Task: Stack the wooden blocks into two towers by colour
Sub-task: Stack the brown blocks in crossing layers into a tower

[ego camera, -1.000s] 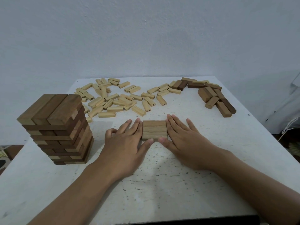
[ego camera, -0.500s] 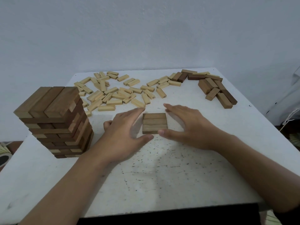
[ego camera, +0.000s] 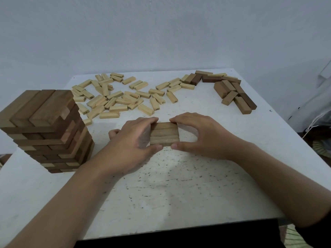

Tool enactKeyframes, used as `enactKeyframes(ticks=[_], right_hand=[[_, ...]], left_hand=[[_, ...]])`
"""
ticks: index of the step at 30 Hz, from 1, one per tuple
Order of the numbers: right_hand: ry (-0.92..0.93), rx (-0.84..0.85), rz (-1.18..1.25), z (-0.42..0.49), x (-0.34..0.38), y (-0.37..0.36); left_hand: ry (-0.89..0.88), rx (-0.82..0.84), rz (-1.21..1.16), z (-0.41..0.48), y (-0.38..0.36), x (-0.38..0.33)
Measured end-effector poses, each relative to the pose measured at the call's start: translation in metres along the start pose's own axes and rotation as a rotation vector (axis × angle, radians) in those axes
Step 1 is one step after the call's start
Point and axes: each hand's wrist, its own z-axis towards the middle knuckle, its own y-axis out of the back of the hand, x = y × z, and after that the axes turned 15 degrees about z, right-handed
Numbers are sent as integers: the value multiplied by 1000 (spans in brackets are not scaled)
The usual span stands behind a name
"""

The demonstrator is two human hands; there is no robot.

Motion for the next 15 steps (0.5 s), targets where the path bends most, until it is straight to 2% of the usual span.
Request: enactKeyframes(ticks=[8,15], right_hand=[[0,5,4,0,-2,0],[5,6,17,1,-4,0]], left_hand=[[9,2,-111,-2,1,8],[14,54,-104,-4,4,8]])
